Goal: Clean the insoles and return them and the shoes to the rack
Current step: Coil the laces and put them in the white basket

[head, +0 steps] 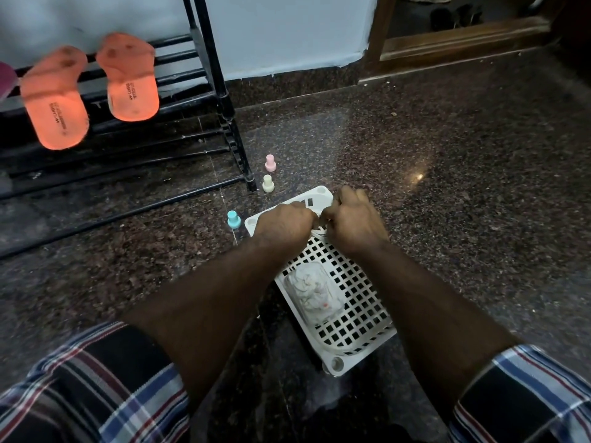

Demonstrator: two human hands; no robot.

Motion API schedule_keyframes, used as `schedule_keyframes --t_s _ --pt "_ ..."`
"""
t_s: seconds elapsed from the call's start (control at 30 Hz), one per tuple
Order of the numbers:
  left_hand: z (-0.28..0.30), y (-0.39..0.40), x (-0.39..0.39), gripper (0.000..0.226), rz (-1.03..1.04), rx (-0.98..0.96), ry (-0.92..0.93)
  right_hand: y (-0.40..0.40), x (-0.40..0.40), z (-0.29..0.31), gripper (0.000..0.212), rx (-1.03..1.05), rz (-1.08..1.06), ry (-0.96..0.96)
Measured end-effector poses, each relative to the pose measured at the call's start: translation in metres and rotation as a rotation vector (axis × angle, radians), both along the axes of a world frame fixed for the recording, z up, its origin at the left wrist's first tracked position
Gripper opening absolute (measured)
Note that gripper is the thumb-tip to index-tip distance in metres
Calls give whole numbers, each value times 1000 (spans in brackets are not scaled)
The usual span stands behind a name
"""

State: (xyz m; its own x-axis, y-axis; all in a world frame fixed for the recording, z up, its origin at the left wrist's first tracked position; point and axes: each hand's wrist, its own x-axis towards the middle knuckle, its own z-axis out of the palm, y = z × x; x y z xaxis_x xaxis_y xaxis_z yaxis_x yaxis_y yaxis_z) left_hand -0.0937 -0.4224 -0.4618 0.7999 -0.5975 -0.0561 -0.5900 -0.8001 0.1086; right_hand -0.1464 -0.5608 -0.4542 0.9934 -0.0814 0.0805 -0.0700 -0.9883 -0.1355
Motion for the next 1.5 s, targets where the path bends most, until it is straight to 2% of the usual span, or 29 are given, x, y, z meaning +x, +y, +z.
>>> schedule_keyframes --t_s 0.2,0.57,0.73,1.07,1.23,1.33,1.5 --pt "-1 0 1 25 -7 -11 13 -1 1 0 24 -92 -21 45" --pt "2 0 -1 24 2 1 -9 -3 -3 3 31 24 -23 74" --pt "3 1 -4 26 15 -1 -9 -3 -9 9 38 52 25 145" --pt "6 3 -6 25 17 -49 -10 -7 -11 6 23 46 45 129" --pt "5 3 -7 24 27 -44 -5 -7 -13 7 31 87 52 182" --pt "6 3 -8 26 33 -41 13 -6 -13 7 28 74 47 172" --pt "9 4 -8 30 51 -30 31 -2 -11 10 40 65 23 178"
